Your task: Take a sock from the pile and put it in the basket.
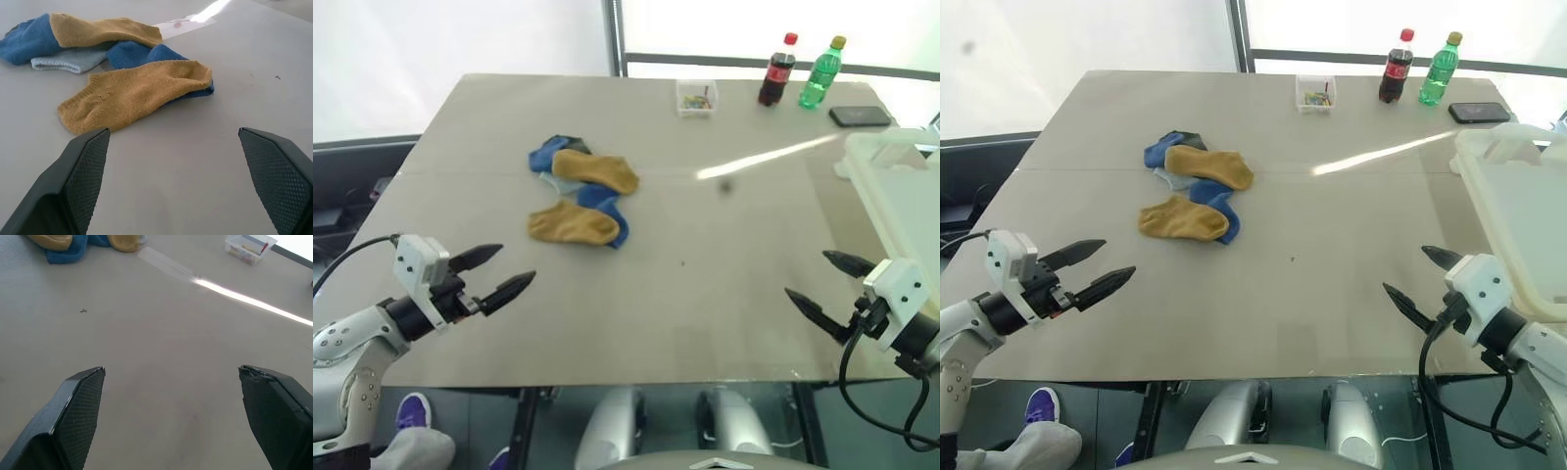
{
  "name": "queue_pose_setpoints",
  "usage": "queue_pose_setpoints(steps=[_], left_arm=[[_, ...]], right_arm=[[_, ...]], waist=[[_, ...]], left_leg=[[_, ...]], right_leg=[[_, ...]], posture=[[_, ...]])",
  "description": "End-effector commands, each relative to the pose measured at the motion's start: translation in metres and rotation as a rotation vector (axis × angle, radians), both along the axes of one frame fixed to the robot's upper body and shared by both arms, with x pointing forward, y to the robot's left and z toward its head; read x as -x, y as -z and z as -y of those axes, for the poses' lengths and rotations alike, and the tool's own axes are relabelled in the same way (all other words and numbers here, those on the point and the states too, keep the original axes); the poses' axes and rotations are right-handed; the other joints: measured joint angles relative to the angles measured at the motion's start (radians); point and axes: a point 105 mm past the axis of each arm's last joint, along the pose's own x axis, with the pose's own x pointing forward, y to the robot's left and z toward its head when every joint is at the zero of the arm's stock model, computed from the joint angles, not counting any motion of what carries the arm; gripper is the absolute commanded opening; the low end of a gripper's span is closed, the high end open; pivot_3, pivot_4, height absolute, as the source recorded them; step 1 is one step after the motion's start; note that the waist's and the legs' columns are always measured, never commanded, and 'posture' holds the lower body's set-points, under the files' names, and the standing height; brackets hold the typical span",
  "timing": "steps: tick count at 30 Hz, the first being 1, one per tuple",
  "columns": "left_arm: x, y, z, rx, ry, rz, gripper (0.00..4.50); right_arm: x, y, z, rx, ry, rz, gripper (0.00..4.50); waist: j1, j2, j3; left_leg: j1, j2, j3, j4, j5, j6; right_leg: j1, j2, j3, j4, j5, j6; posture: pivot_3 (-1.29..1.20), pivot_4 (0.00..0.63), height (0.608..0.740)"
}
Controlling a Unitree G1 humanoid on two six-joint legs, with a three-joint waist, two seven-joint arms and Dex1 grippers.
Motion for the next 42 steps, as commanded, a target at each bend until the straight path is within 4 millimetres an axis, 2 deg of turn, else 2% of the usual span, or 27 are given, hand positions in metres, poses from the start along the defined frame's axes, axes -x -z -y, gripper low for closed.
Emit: queue_pose_setpoints(steps=[1, 8, 14, 15, 20, 26, 34, 41, 42], left_arm=[[0.001, -0.011, 0.0, -0.005, -0.006, 0.022, 4.44], [-0.002, -0.012, 0.008, 0.017, -0.019, 0.026, 4.44], [-0.009, -0.011, 0.016, -0.085, -0.005, 0.062, 4.44], [-0.011, -0.009, 0.021, -0.115, 0.025, 0.071, 4.44], [-0.034, -0.004, 0.049, -0.174, 0.098, 0.086, 4.44], [-0.065, 0.005, 0.068, -0.245, 0.113, 0.107, 4.44], [-0.085, 0.012, 0.067, -0.336, 0.167, 0.126, 4.44], [-0.092, 0.026, 0.081, -0.369, 0.274, 0.118, 4.44], [-0.093, 0.026, 0.081, -0.362, 0.278, 0.116, 4.2]], right_arm=[[0.001, -0.014, -0.007, -0.001, -0.02, 0.047, 4.5], [-0.006, -0.014, -0.021, 0.003, -0.033, 0.064, 4.5], [-0.007, -0.016, -0.039, -0.04, -0.109, 0.068, 4.5], [-0.004, -0.019, -0.047, -0.041, -0.161, 0.088, 4.5], [0.009, -0.025, -0.071, -0.06, -0.334, 0.118, 4.5], [0.013, -0.03, -0.088, -0.067, -0.447, 0.153, 4.5], [0.006, -0.041, -0.097, -0.107, -0.462, 0.204, 4.5], [0.005, -0.038, -0.097, -0.103, -0.457, 0.206, 4.5], [0.005, -0.037, -0.097, -0.103, -0.456, 0.207, 4.5]], waist=[[0.0, 0.0, 0.0], [0.0, 0.0, 0.0], [0.001, 0.0, 0.0], [0.001, 0.0, 0.0], [0.002, 0.0, 0.0], [-0.001, -0.001, 0.0], [0.003, -0.001, 0.0], [0.001, -0.001, 0.0], [0.001, -0.001, 0.0]], left_leg=[[0.0, 0.0, 0.0, 0.0, 0.0, 0.0], [0.0, 0.0, 0.0, 0.0, 0.0, 0.0], [0.0, 0.0, 0.0, 0.0, 0.0, 0.0], [0.0, 0.0, 0.0, 0.0, 0.0, 0.0], [0.0, -0.001, 0.0, 0.0, 0.0, 0.0], [0.001, -0.001, 0.001, 0.001, 0.0, 0.001], [0.001, -0.001, 0.001, 0.002, 0.0, 0.001], [-0.001, -0.001, 0.001, 0.006, 0.0, 0.002], [-0.001, -0.001, 0.001, 0.006, 0.0, 0.002]], right_leg=[[0.0, 0.0, 0.0, 0.0, 0.0, 0.0], [0.0, 0.0, 0.0, 0.0, 0.0, 0.0], [0.0, 0.0, 0.0, 0.0, 0.0, 0.0], [0.0, 0.0, 0.0, 0.0, 0.0, 0.0], [0.0, 0.002, -0.001, 0.001, 0.0, 0.0], [0.0, 0.008, -0.002, 0.002, 0.002, 0.004], [0.0, 0.008, -0.003, 0.004, 0.003, 0.004], [0.0, 0.007, -0.003, 0.005, 0.003, 0.005], [0.0, 0.007, -0.004, 0.005, 0.003, 0.005]], posture=[[0.0, 0.15, 0.729], [0.0, 0.15, 0.729], [0.0, 0.15, 0.729], [0.0, 0.15, 0.729], [0.0, 0.15, 0.729], [0.0, 0.15, 0.729], [0.0, 0.15, 0.729], [0.0, 0.15, 0.729], [0.0, 0.15, 0.729]])
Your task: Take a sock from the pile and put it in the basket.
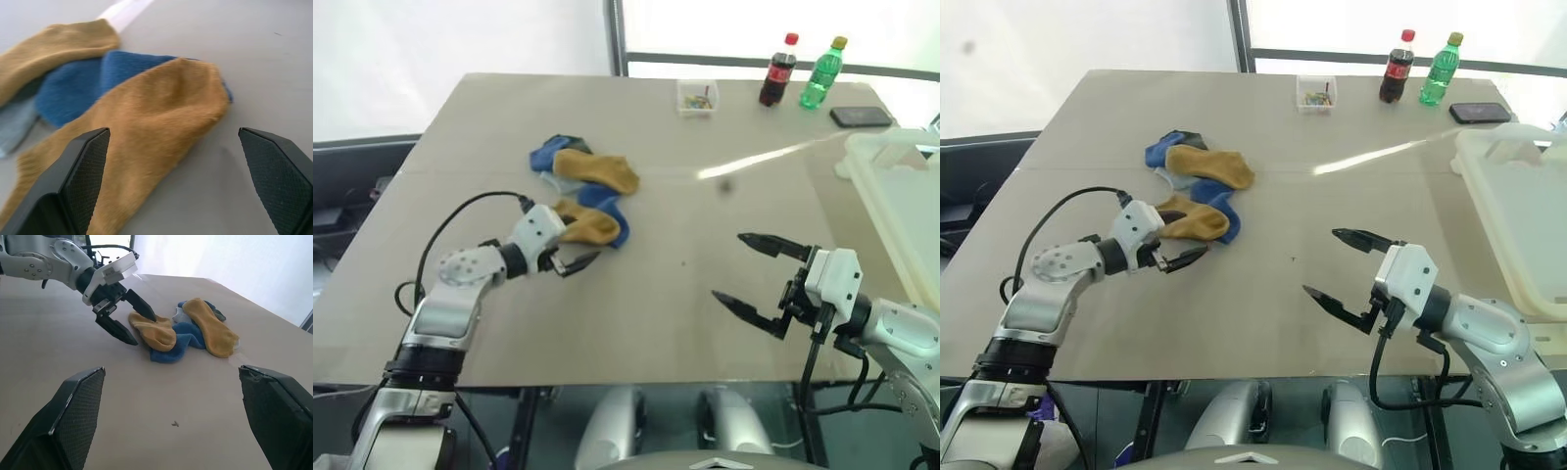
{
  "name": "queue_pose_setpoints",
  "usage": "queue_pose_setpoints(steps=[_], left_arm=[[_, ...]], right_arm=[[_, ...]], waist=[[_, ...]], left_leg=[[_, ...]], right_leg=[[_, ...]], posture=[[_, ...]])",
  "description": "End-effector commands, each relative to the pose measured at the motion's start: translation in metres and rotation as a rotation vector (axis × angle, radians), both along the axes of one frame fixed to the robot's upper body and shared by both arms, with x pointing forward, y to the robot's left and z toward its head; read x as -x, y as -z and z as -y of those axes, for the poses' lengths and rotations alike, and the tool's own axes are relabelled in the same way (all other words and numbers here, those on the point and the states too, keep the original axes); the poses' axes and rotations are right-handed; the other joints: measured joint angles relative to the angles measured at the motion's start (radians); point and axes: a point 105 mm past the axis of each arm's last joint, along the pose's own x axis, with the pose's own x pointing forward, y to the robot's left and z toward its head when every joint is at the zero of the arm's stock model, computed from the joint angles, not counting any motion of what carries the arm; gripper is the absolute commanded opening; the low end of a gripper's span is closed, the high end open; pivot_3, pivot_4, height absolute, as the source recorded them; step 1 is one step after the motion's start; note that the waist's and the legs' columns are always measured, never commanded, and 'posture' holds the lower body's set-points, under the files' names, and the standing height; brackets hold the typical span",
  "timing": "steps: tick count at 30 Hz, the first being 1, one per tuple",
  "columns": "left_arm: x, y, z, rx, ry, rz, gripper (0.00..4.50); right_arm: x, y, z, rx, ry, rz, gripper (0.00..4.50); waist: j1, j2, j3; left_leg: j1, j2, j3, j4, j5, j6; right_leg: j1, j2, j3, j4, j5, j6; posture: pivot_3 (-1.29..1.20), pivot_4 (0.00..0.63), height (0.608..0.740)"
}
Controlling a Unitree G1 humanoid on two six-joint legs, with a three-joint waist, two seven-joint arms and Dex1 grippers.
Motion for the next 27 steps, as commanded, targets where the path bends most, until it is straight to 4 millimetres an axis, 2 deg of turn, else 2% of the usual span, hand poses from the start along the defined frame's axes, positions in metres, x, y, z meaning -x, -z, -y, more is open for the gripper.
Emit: queue_pose_setpoints(steps=[1, 2, 7, 10, 21, 27], left_arm=[[-0.004, -0.006, 0.004, 0.008, 0.038, 0.022, 3.92], [-0.005, -0.006, 0.004, 0.015, 0.04, 0.019, 3.66], [-0.006, -0.003, 0.003, 0.022, 0.047, 0.005, 1.24], [-0.006, -0.003, 0.003, 0.026, 0.045, 0.008, 0.04], [-0.005, -0.006, -0.016, 0.043, -0.033, 0.029, 0.04], [0.017, -0.021, -0.024, 0.098, -0.022, 0.068, 0.04]], right_arm=[[0.003, -0.006, -0.002, -0.008, -0.007, 0.045, 4.5], [0.003, -0.006, -0.001, -0.007, -0.004, 0.047, 4.5], [0.004, -0.004, 0.001, 0.0, 0.022, 0.058, 4.5], [0.006, -0.002, 0.0, 0.002, 0.022, 0.058, 4.5], [0.007, 0.004, -0.001, 0.01, 0.015, 0.049, 4.5], [0.004, 0.003, 0.0, -0.006, 0.024, 0.047, 4.5]], waist=[[0.0, 0.0, 0.0], [-0.001, 0.0, 0.0], [-0.001, 0.0, 0.0], [-0.001, 0.0, 0.0], [-0.002, 0.0, 0.0], [-0.002, 0.0, 0.0]], left_leg=[[0.0, 0.0, 0.0, 0.0, 0.0, 0.0], [0.0, 0.0, 0.0, 0.001, 0.0, 0.0], [0.0, 0.001, 0.0, 0.003, 0.0, 0.0], [0.0, 0.001, 0.0, 0.004, 0.0, 0.001], [0.0, 0.001, 0.0, 0.006, -0.001, 0.001], [0.0, 0.002, 0.0, 0.006, -0.001, 0.001]], right_leg=[[0.0, 0.0, 0.0, 0.0, 0.0, 0.0], [0.0, 0.0, 0.0, 0.001, 0.0, 0.0], [0.0, 0.001, 0.0, 0.001, 0.0, 0.0], [0.0, 0.001, 0.0, 0.002, 0.0, 0.0], [0.001, 0.0, 0.0, 0.003, 0.0, 0.0], [0.001, -0.003, 0.001, 0.003, 0.0, 0.0]], posture=[[0.0, 0.15, 0.729], [0.0, 0.15, 0.729], [0.0, 0.15, 0.729], [0.0, 0.15, 0.729], [0.0, 0.15, 0.729], [0.0, 0.15, 0.729]])
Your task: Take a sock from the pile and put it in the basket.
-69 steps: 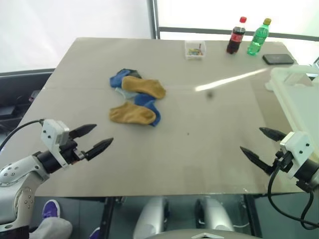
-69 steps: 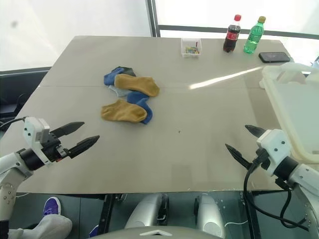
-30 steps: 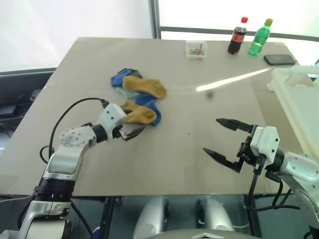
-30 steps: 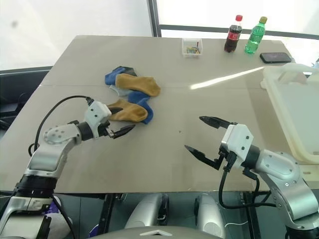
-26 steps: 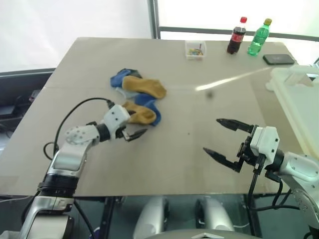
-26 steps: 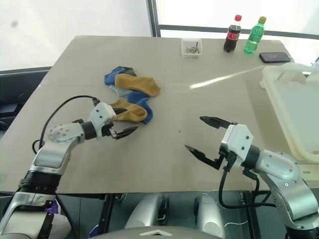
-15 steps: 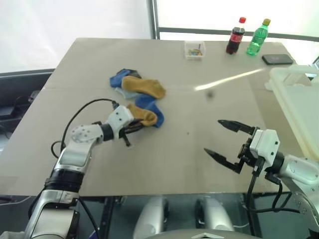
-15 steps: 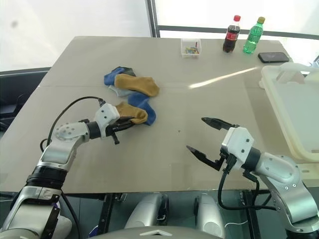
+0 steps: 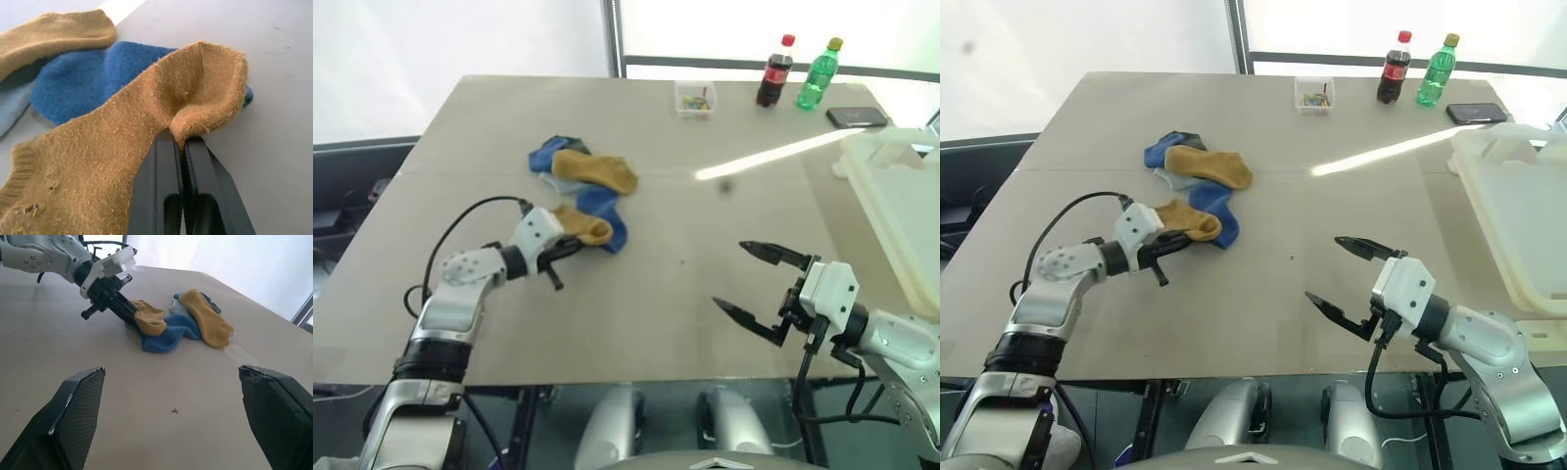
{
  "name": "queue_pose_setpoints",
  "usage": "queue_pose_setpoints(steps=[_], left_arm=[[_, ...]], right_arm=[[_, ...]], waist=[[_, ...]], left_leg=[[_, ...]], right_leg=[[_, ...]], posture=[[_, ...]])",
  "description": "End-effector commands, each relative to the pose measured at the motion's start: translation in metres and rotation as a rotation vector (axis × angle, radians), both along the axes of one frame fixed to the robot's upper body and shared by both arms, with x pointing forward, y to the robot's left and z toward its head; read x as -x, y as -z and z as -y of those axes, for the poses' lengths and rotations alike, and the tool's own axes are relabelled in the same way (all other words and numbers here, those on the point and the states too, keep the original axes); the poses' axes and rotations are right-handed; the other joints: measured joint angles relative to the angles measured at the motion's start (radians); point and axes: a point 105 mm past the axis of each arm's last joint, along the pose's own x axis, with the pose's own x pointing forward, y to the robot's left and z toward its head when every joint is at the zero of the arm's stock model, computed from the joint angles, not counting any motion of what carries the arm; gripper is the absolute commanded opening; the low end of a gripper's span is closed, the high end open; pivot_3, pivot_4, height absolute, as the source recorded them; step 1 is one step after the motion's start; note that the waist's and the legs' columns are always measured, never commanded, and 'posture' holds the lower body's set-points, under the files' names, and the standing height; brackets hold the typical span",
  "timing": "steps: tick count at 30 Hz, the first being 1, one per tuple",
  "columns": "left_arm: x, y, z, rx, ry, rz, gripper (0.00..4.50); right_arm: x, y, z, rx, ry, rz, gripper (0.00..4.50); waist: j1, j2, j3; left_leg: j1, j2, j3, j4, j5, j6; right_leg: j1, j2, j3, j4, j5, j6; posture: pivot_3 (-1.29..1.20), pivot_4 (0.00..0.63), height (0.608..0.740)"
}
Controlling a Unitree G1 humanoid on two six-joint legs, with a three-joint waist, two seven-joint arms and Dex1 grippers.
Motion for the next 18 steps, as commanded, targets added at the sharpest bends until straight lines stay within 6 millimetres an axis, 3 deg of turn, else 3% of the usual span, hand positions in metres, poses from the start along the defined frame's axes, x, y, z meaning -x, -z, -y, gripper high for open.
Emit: queue_pose_setpoints(steps=[1, 8, 15, 18], left_arm=[[0.013, -0.026, -0.007, 0.012, 0.012, 0.088, 0.04], [0.027, -0.023, -0.015, -0.006, -0.014, 0.04, 0.04], [0.07, -0.004, 0.005, 0.013, 0.14, -0.154, 0.04], [0.09, 0.001, 0.024, 0.031, 0.209, -0.236, 0.04]], right_arm=[[0.001, -0.008, -0.002, -0.024, -0.01, 0.036, 4.5], [-0.001, -0.006, -0.004, -0.026, -0.02, 0.033, 4.5], [-0.001, -0.005, -0.003, -0.024, -0.019, 0.031, 4.5], [-0.001, -0.005, -0.002, -0.022, -0.016, 0.031, 4.5]], waist=[[0.0, 0.0, 0.0], [0.002, 0.0, 0.0], [-0.001, 0.001, 0.0], [0.001, 0.001, 0.0]], left_leg=[[0.0, 0.0, 0.0, 0.0, 0.0, 0.0], [0.0, 0.0, -0.001, 0.0, 0.0, 0.0], [0.0, 0.0, -0.001, 0.0, -0.001, -0.001], [0.0, 0.001, -0.001, 0.0, -0.001, -0.001]], right_leg=[[0.0, -0.001, 0.0, 0.0, 0.0, 0.0], [0.0, -0.004, 0.002, 0.0, -0.002, -0.004], [-0.001, -0.003, 0.003, -0.001, -0.003, -0.004], [0.0, -0.004, 0.002, -0.001, -0.003, -0.005]], posture=[[0.0, 0.15, 0.729], [0.0, 0.15, 0.729], [0.0, 0.15, 0.729], [0.0, 0.15, 0.729]])
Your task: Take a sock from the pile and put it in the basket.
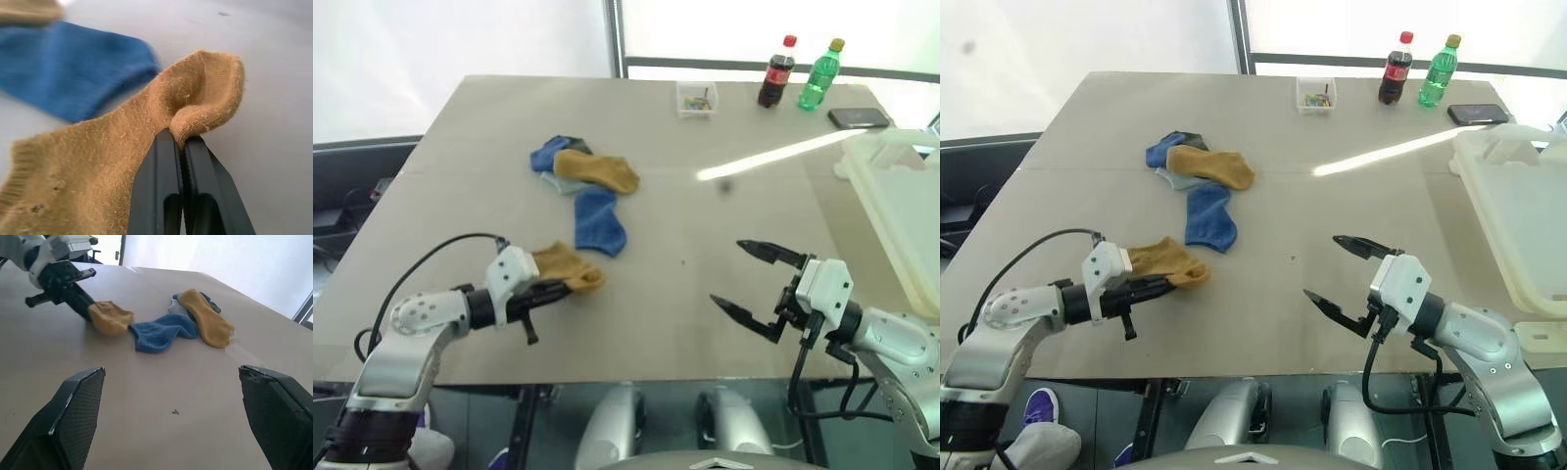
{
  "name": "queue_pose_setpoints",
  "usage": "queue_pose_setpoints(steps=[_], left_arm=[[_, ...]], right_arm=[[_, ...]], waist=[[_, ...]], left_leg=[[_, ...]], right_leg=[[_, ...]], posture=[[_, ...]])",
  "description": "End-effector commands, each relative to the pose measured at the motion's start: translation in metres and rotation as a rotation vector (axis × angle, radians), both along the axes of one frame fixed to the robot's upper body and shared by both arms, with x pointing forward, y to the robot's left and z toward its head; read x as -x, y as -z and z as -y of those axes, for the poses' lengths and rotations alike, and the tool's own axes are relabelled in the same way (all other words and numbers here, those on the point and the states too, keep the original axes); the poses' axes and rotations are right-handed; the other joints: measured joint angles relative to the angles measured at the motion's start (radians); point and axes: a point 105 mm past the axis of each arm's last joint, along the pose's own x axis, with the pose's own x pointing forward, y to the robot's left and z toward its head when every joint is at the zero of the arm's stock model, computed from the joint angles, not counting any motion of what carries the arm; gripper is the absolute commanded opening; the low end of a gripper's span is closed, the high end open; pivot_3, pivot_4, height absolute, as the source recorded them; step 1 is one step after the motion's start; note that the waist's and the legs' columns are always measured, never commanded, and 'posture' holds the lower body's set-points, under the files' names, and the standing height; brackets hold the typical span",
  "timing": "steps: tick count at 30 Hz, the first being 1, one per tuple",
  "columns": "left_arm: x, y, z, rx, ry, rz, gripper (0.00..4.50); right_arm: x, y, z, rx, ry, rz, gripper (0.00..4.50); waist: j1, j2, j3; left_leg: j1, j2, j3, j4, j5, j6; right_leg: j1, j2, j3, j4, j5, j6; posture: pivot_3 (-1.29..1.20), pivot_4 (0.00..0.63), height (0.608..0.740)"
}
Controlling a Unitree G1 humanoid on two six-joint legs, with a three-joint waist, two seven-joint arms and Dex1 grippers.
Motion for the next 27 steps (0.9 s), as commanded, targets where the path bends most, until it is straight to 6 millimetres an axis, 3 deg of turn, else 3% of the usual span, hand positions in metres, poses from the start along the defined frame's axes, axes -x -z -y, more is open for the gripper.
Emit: queue_pose_setpoints(steps=[1, 5, 13, 22, 27], left_arm=[[0.014, -0.003, 0.028, -0.031, 0.061, -0.032, 0.04], [0.018, 0.0, 0.059, -0.034, 0.088, -0.137, 0.04], [0.0, -0.01, 0.122, 0.109, 0.182, -0.302, 0.04], [-0.019, -0.011, 0.173, 0.132, 0.252, -0.395, 0.04], [-0.037, -0.007, 0.189, 0.075, 0.241, -0.378, 0.04]], right_arm=[[0.003, -0.008, 0.0, -0.006, -0.005, 0.038, 4.5], [0.004, -0.008, 0.002, -0.001, 0.012, 0.041, 4.5], [0.007, -0.011, 0.009, 0.013, 0.055, 0.037, 4.5], [0.014, -0.012, 0.017, 0.011, 0.118, -0.026, 4.5], [0.015, -0.013, 0.02, 0.003, 0.136, -0.055, 4.5]], waist=[[0.003, 0.0, 0.0], [0.004, 0.0, 0.0], [0.0, 0.0, 0.0], [0.002, -0.001, 0.0], [0.0, -0.001, 0.0]], left_leg=[[0.0, 0.0, 0.0, 0.0, 0.0, 0.0], [0.0, -0.001, 0.0, 0.0, 0.0, 0.0], [0.0, -0.001, 0.001, 0.001, 0.0, 0.001], [0.0, -0.002, 0.001, 0.002, 0.0, 0.001], [0.0, -0.002, 0.001, 0.002, 0.0, 0.001]], right_leg=[[0.0, 0.0, 0.0, 0.0, 0.0, 0.0], [0.001, -0.001, 0.0, 0.0, 0.0, 0.0], [0.001, 0.008, -0.002, 0.001, 0.002, 0.005], [0.001, 0.009, -0.001, 0.002, 0.002, 0.005], [0.001, 0.01, -0.001, 0.002, 0.002, 0.005]], posture=[[0.0, 0.15, 0.729], [0.0, 0.15, 0.729], [0.0, 0.15, 0.729], [0.0, 0.15, 0.729], [0.0, 0.15, 0.729]])
